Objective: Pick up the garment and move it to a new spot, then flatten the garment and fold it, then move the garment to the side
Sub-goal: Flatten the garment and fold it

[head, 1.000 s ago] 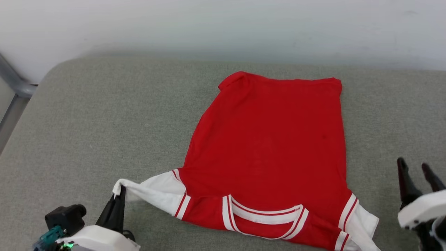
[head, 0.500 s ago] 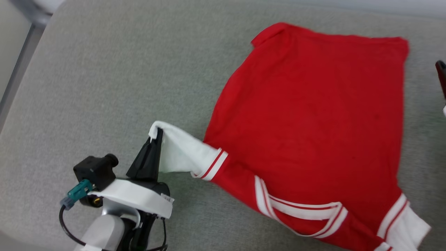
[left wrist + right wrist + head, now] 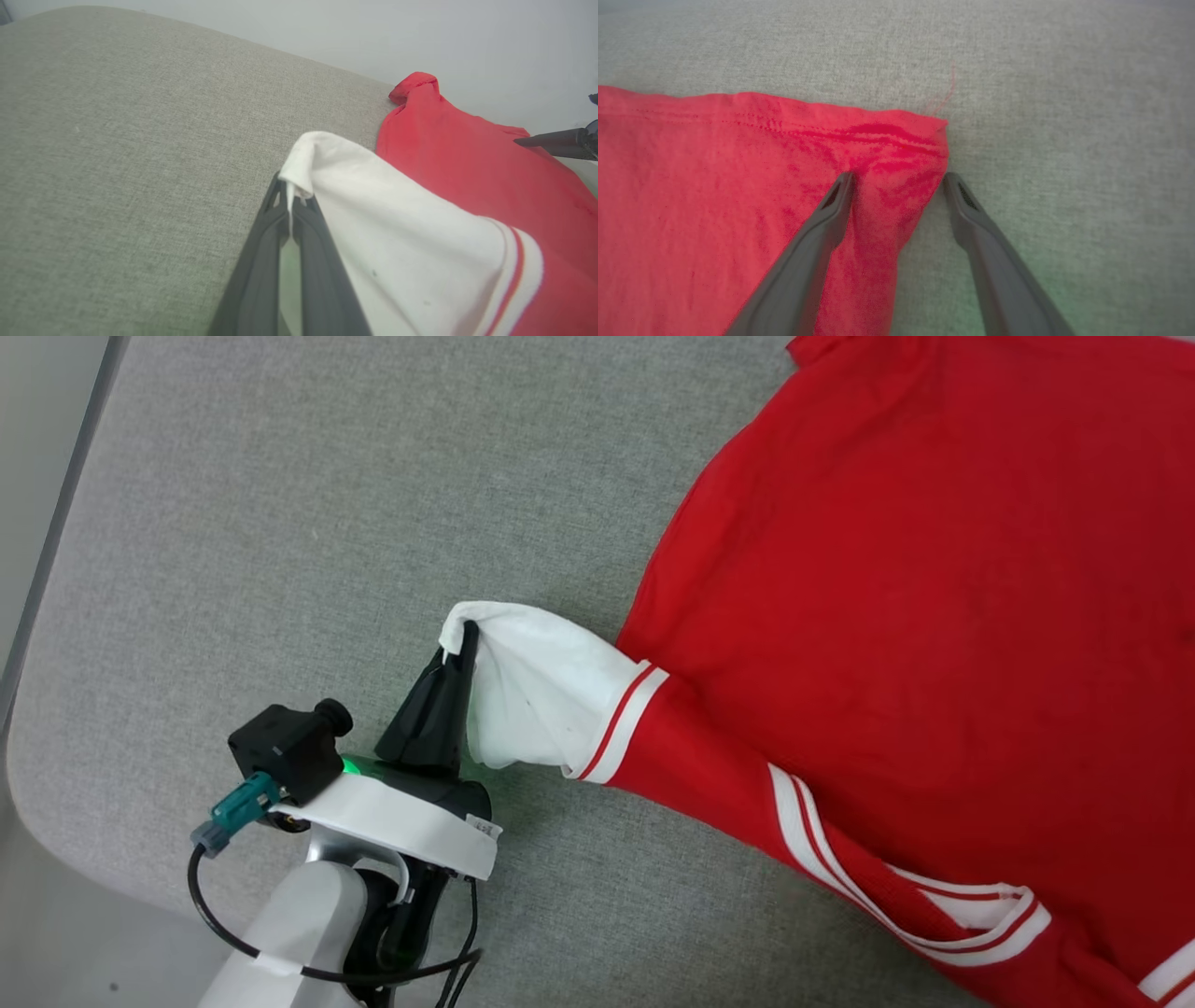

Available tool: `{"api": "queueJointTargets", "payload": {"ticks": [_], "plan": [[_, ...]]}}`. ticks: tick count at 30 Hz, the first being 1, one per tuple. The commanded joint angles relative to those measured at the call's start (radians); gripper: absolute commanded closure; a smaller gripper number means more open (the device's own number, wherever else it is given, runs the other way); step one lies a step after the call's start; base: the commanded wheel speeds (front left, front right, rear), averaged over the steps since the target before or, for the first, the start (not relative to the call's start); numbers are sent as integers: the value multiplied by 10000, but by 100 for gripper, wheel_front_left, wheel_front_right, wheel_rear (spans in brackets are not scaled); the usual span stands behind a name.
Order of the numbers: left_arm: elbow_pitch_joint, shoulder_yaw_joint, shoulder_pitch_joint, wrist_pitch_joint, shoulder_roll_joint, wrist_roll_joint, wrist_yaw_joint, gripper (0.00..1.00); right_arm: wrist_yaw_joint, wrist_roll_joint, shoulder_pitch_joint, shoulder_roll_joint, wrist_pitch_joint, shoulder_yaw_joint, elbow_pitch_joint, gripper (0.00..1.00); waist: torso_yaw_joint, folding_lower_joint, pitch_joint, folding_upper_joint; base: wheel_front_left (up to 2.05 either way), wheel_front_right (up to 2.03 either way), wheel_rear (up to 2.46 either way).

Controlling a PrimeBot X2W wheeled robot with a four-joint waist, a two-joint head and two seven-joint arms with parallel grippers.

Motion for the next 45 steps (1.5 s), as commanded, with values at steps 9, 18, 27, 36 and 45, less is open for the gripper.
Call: {"api": "queueJointTargets", "payload": {"ticks": [9,18,27,36,45], "plan": [[477,63,-111,-111,-223,37,-242,100,-7,-196,538,285,1853,-109,697,100,65,-2,67,0,0,0,0],[789,371,342,-141,28,147,-114,100,-10,-153,719,-332,899,672,-707,100,-462,-2,-954,0,0,0,0],[839,540,1249,222,501,-33,320,100,-9,617,3586,-603,987,336,-2829,100,-1344,-2,-2666,0,0,0,0],[765,820,2084,623,964,-302,630,100,-9,858,7004,257,1211,-713,-5190,100,-2319,-2,-3556,0,0,0,0],[628,1046,2848,839,1237,-534,928,100,-9,864,10618,2390,1208,-1741,-6671,100,-2977,-2,-4173,0,0,0,0]]}}
